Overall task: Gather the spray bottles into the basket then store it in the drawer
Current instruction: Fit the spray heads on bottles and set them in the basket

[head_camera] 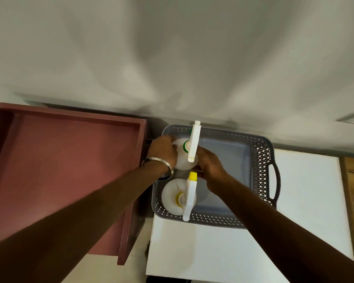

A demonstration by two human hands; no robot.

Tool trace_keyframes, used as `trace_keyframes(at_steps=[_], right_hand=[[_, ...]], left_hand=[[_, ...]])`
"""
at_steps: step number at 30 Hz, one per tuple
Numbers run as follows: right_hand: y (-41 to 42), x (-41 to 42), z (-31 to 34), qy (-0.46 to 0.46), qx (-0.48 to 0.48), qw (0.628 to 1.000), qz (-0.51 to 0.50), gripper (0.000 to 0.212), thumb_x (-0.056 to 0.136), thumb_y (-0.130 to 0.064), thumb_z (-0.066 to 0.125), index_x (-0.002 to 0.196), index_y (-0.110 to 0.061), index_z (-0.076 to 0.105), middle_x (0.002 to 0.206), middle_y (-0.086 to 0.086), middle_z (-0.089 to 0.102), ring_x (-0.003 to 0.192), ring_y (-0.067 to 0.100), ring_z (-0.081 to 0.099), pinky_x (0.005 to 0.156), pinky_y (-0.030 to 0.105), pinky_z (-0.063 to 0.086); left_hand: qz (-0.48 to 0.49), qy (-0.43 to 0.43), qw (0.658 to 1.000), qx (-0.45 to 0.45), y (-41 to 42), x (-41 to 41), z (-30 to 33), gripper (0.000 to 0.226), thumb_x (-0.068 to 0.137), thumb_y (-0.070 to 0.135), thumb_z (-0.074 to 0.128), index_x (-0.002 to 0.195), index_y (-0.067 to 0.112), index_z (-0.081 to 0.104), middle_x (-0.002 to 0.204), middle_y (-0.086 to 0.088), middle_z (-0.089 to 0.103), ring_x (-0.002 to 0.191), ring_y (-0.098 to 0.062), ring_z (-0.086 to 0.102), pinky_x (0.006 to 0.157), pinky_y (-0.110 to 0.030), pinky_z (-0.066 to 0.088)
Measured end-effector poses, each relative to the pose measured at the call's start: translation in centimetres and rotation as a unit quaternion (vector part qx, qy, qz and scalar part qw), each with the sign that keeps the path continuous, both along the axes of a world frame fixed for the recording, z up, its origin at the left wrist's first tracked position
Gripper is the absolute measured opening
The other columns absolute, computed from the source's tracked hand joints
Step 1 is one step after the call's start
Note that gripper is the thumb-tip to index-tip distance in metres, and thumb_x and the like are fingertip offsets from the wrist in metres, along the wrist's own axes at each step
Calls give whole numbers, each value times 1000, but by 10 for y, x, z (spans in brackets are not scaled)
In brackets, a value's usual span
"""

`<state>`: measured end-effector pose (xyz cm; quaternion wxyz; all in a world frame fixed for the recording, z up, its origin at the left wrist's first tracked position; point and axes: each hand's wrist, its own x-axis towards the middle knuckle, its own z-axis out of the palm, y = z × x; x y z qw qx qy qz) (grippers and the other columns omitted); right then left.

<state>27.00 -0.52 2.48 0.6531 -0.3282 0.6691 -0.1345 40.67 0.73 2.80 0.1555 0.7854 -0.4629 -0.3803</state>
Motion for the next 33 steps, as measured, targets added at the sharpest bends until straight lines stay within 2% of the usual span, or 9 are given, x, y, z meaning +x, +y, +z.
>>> trace_keyframes(at_steps=[4, 11, 16, 17, 19, 23, 26, 30, 33], right_hand=[[0, 7, -7, 5, 1, 1000, -18, 37, 100, -42, 51, 124, -17, 64, 118, 12, 69, 106, 29, 67, 61, 26, 52], [-1, 8, -11, 32, -17, 999, -19, 32, 101, -43, 50, 118, -20, 64, 119, 9, 69, 107, 28, 66, 63, 28, 53], [-5, -6, -9, 66, -68, 995, -8, 29, 101, -50, 45, 99, -27, 63, 99, 0, 66, 93, 20, 62, 93, 47, 55], [-5, -10, -7, 76, -83, 994, -9, 31, 100, -50, 46, 102, -25, 64, 96, -4, 63, 88, 15, 59, 93, 46, 54], [-3, -18, 3, 97, -112, 989, 6, 44, 99, -52, 47, 125, -18, 60, 113, -1, 63, 90, 12, 57, 90, 41, 51], [3, -35, 17, 138, -163, 975, 60, 59, 98, -52, 49, 146, -18, 47, 149, 6, 51, 131, 25, 51, 97, 35, 43], [16, -47, 30, 162, -197, 962, 97, 61, 96, -47, 53, 150, -20, 41, 152, 7, 46, 131, 23, 50, 96, 32, 39], [38, -56, 44, 192, -226, 943, 149, 60, 94, -38, 59, 148, -19, 43, 144, 9, 52, 96, 11, 57, 87, 32, 42], [56, -63, 54, 184, -250, 935, 172, 57, 94, -37, 59, 146, -17, 46, 147, 10, 50, 122, 24, 56, 89, 32, 44]], left_hand=[[-35, -57, 998, -4, 1, 2, -3, 30, 98, 16, 47, 123, 10, 63, 117, -18, 67, 106, -33, 63, 92, -36, 52], [-80, -108, 991, -3, 0, 2, -3, 29, 97, 11, 47, 122, 10, 61, 112, -19, 67, 100, -33, 65, 83, -35, 52], [-12, -59, 994, -86, 2, 7, 12, 36, 91, 7, 52, 125, 12, 58, 111, -16, 69, 102, -33, 64, 89, -36, 51], [2, -47, 993, -105, 3, 9, 16, 37, 90, 8, 54, 126, 12, 57, 112, -13, 69, 104, -31, 63, 90, -33, 48], [6, -33, 991, -129, 9, 15, 25, 41, 89, 12, 59, 130, 12, 54, 117, -11, 67, 107, -28, 62, 93, -32, 47], [-13, -21, 990, -140, 20, 20, 38, 52, 88, 14, 61, 138, 12, 47, 134, -11, 56, 123, -27, 51, 107, -39, 39], [1, -10, 988, -153, 40, 26, 49, 53, 88, 10, 59, 139, 10, 46, 140, -12, 49, 129, -27, 46, 107, -35, 38], [53, -30, 987, -146, 83, 38, 58, 48, 90, 16, 58, 137, 13, 48, 137, -11, 53, 122, -28, 52, 99, -34, 43], [110, -34, 980, -162, 123, 45, 59, 41, 92, 29, 57, 131, 15, 53, 132, -7, 55, 117, -26, 54, 97, -33, 42]])
